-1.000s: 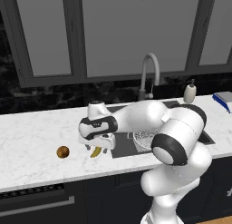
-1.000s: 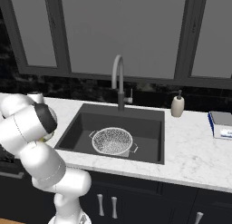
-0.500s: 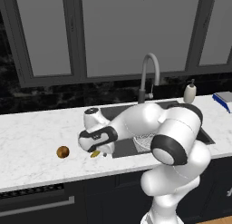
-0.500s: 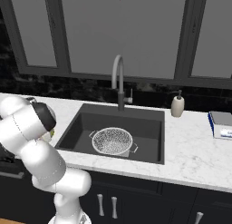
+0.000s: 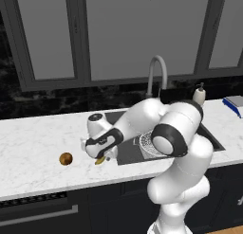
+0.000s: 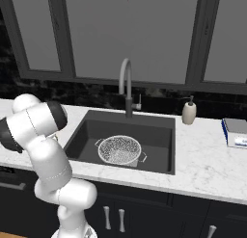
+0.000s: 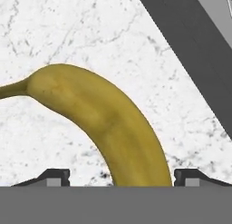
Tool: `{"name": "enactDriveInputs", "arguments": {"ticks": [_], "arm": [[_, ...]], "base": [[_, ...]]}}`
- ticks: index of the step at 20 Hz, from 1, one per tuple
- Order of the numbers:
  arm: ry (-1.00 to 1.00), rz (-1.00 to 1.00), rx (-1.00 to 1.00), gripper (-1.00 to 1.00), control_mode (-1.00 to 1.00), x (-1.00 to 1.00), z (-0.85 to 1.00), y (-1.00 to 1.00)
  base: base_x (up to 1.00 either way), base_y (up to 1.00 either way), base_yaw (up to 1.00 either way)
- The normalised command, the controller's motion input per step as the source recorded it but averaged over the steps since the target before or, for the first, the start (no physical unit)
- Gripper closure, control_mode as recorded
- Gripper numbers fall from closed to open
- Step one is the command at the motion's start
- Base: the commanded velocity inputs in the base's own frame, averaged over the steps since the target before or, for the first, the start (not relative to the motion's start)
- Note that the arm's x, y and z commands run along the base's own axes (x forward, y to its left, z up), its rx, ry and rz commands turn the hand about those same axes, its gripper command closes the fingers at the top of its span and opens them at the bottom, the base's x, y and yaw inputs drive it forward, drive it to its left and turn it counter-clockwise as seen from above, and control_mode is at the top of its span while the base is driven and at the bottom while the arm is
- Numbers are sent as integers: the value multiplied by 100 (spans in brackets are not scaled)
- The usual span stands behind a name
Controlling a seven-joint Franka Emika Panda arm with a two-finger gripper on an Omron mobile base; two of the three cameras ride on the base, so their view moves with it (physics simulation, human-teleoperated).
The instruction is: Put the colander in the sink, put the pear, banana in the colander, and turn on the sink faucet and pour water over the colander.
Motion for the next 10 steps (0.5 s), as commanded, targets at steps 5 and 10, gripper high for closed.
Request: {"name": "enactDriveInputs", "arguments": {"ticks": [5,10], "arm": [[0,0,-3,100,-100,14,-23,1],[-2,0,-6,100,-100,-2,-18,-8]], "base": [[0,0,0],[0,0,0]]}}
